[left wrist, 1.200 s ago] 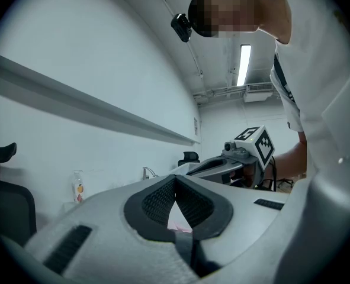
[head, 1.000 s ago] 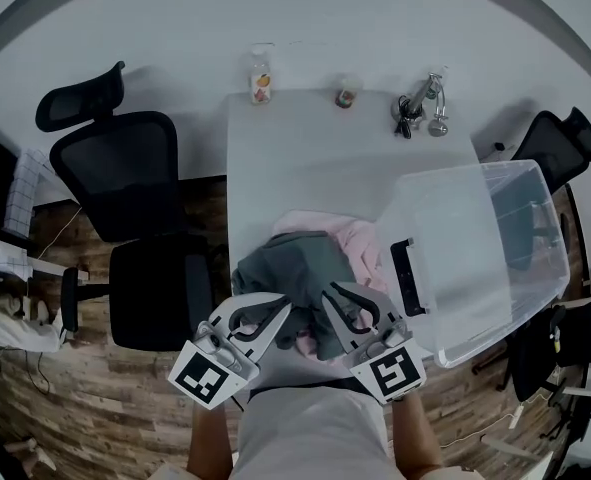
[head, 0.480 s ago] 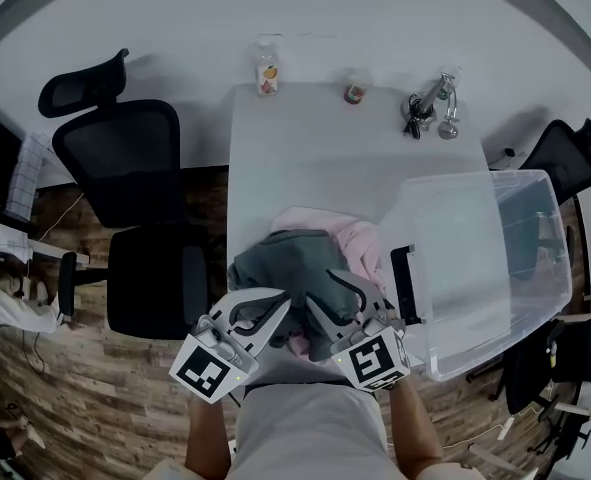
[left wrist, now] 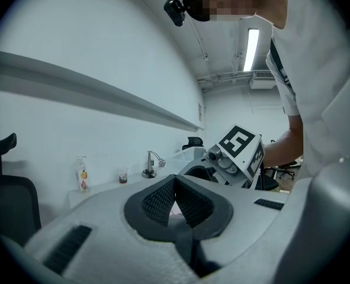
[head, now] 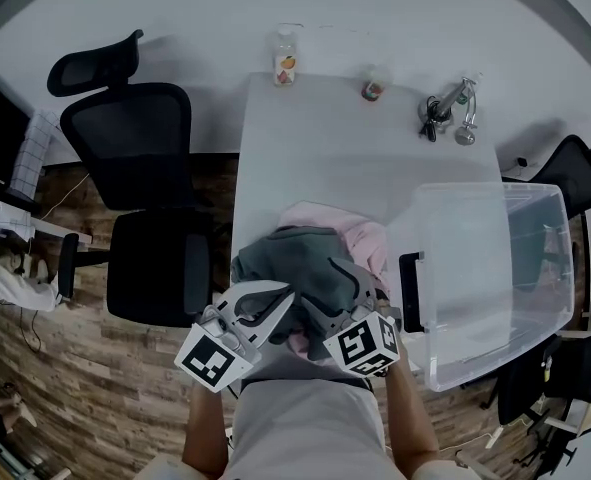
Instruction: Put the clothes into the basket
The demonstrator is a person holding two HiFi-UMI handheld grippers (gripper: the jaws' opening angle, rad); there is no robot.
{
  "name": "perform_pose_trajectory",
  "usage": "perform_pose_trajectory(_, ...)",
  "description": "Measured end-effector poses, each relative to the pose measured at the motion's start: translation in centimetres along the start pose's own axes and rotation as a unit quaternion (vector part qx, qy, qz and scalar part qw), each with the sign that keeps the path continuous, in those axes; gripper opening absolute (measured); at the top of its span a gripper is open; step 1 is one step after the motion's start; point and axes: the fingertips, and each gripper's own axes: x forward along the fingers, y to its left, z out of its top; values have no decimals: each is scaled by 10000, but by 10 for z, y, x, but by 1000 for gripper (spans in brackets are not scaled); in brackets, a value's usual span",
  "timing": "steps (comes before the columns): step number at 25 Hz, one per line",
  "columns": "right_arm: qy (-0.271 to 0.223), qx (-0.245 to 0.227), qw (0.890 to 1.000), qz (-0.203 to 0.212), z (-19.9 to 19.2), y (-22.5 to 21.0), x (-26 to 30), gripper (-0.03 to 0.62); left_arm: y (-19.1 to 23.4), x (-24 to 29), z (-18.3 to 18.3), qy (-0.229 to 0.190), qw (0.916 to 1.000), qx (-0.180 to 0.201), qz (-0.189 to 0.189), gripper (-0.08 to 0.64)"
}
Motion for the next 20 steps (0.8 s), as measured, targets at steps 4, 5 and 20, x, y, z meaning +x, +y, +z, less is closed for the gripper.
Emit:
perform_pose_trajectory(4, 229, -13, 9995, 235, -14, 4, 16, 360, 4, 1, -7, 70, 10000, 9, -3, 4)
perform_pose_trajectory(5, 283, -15, 9992, 282, -18, 5, 21, 380, 5, 1, -9, 86, 10000, -20, 0, 4)
perform_pose_trajectory(20, 866, 25, 9921, 909, -59, 18, 69, 575, 10, 8, -32, 297, 9995, -108, -94, 4)
